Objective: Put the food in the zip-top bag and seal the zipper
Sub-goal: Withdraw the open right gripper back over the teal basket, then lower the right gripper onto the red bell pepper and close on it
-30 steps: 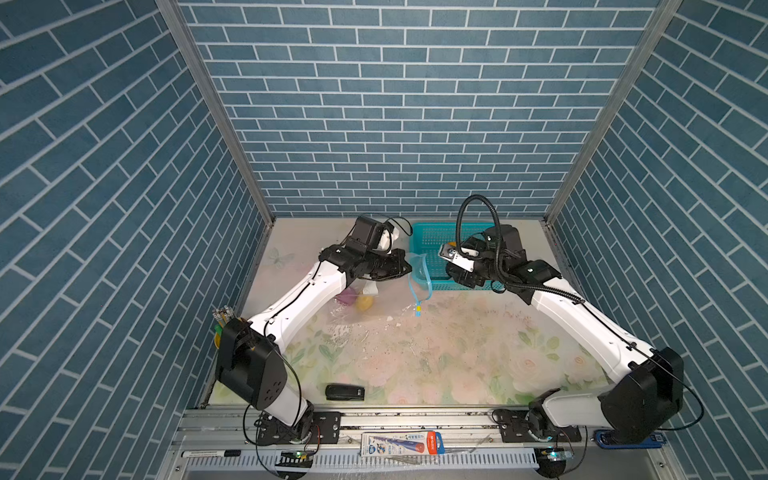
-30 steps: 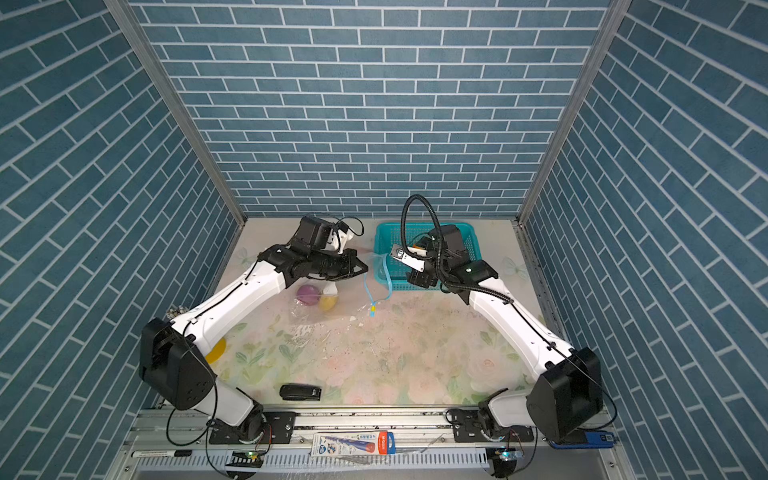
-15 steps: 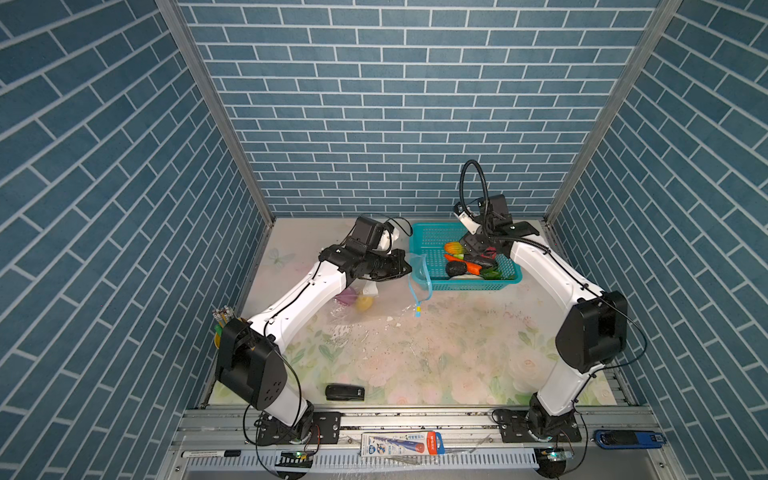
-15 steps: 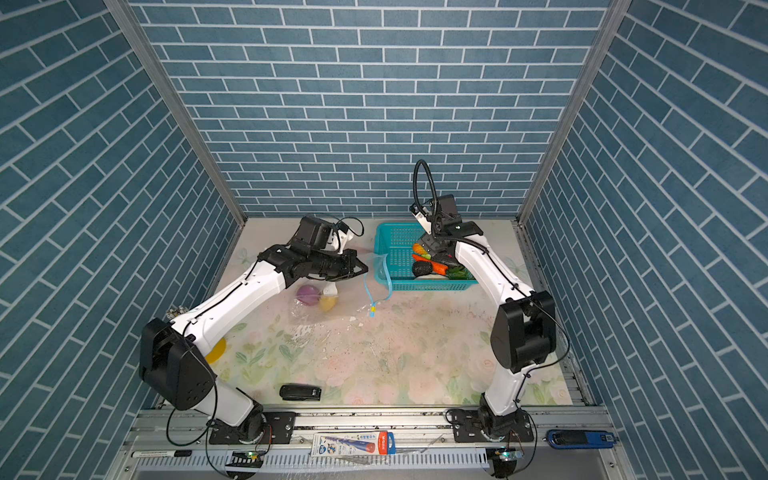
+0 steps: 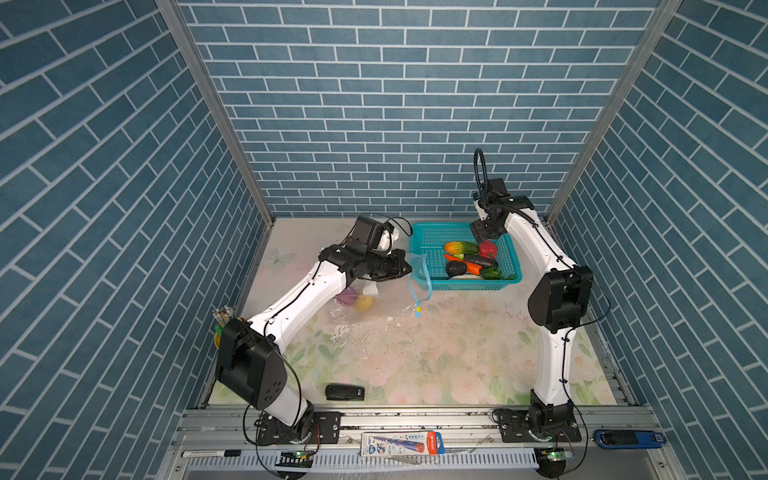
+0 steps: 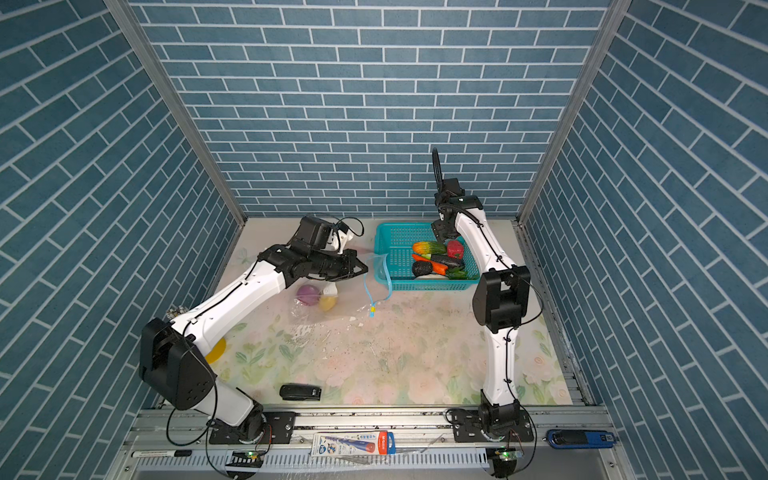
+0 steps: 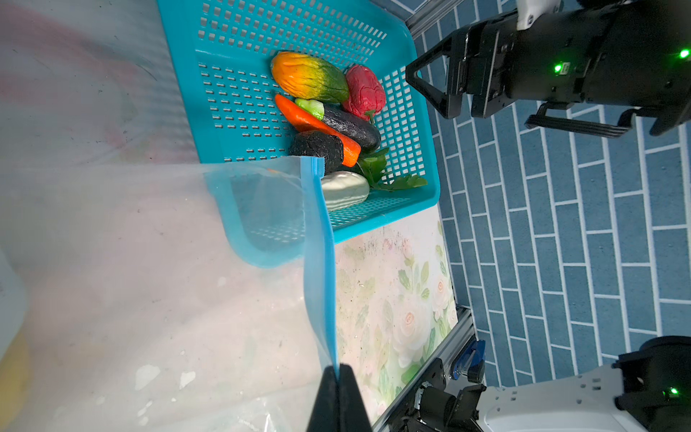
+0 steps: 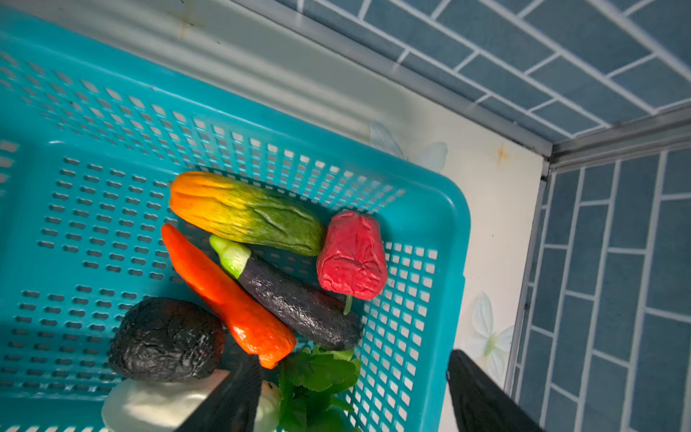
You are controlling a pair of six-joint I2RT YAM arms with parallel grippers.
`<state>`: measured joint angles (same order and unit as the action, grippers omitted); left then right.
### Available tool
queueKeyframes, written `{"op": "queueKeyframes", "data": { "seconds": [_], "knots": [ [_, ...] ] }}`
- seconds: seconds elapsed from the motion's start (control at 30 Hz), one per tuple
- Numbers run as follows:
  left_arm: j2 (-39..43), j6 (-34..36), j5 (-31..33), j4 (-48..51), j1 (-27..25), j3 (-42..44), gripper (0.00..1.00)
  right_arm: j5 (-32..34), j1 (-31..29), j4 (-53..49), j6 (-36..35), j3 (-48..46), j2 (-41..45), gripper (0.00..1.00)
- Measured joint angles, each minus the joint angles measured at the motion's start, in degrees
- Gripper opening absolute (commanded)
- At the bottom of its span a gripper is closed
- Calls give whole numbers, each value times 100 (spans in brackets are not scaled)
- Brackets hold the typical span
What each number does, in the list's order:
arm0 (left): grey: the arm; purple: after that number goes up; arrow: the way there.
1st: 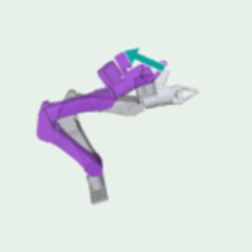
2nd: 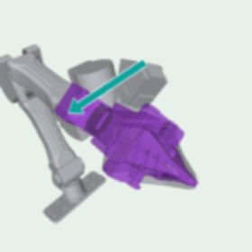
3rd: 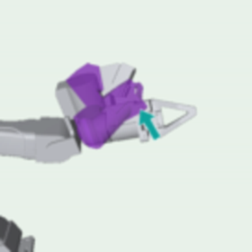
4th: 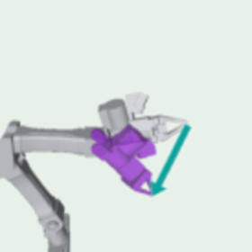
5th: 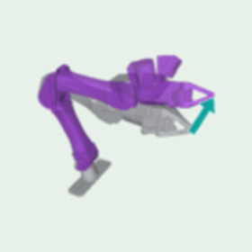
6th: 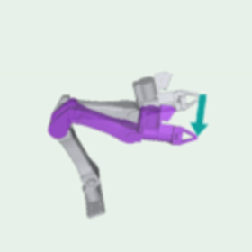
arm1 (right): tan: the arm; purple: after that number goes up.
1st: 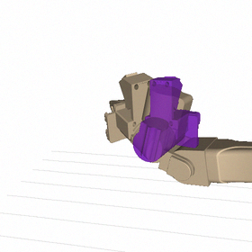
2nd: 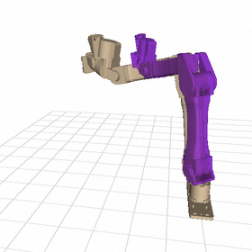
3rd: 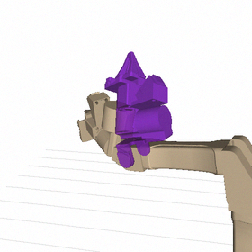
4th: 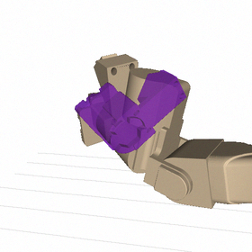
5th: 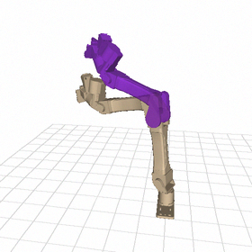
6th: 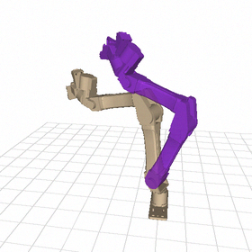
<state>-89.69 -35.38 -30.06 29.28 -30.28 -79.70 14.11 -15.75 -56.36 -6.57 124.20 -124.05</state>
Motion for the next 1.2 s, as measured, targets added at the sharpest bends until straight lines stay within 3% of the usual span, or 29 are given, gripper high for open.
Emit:
{"op": "queueKeyframes", "data": {
  "seconds": [0.37, 1.2],
  "knots": [
    [0, 0, 2, -2, 0, 0, 0, -284, 216, -238, 363, 258, -662, 71],
    [0, 0, 37, 0, 0, 0, 0, -402, 457, -240, 868, 586, -1405, 73]
  ]
}}
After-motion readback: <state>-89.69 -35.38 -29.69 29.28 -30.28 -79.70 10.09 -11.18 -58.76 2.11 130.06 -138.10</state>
